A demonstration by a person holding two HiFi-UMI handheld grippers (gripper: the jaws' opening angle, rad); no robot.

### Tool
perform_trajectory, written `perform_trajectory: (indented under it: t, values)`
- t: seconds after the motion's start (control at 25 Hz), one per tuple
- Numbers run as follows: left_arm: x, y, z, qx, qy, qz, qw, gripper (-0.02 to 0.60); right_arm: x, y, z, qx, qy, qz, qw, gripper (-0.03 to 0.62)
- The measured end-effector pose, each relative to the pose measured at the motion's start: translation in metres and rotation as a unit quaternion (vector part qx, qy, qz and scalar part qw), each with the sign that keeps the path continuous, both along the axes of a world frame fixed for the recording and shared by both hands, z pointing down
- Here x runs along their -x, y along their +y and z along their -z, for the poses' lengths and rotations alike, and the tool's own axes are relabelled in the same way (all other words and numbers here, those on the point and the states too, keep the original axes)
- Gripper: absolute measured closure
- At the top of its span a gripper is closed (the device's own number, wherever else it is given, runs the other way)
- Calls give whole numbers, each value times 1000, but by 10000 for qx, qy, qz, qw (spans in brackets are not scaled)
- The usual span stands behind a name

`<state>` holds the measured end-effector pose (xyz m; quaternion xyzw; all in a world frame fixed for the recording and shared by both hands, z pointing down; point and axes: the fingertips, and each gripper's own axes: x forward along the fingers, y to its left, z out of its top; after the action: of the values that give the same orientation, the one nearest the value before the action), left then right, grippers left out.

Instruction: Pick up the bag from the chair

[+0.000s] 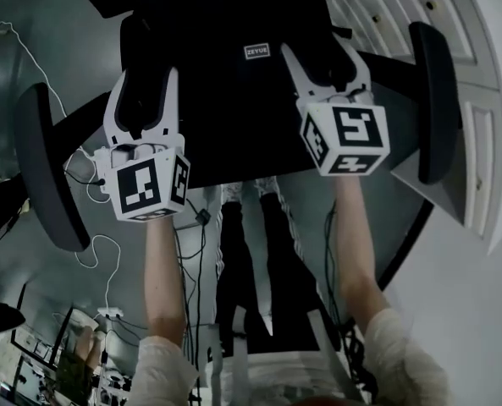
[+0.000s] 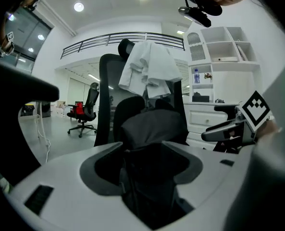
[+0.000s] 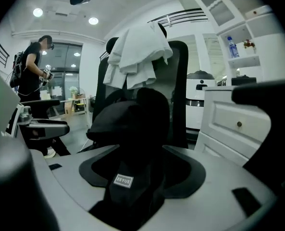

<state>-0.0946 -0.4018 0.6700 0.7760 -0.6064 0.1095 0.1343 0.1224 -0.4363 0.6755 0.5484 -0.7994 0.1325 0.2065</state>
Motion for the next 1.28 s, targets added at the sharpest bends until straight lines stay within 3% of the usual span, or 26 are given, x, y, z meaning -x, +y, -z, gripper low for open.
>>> perform_trajectory:
  t: [0.4,0.6,0.92,1.28]
  values:
    - [-15,11,-69,715,181,-242,9970,322,-5,25,-62,554,365,169,9977,347]
    - [-5,-27,-99,905,-40,-198,9957,282,-13,-12,-76,710,524,209,9959,307]
    - [10,-62,-137,1475,49,-126,9890,256,-29,-56,-122,1526,208,-307,9876,301]
    - [12,-91,-175,2265,302,-1,9735,239,-17,-86,-150,2109,53,-351,9769,312]
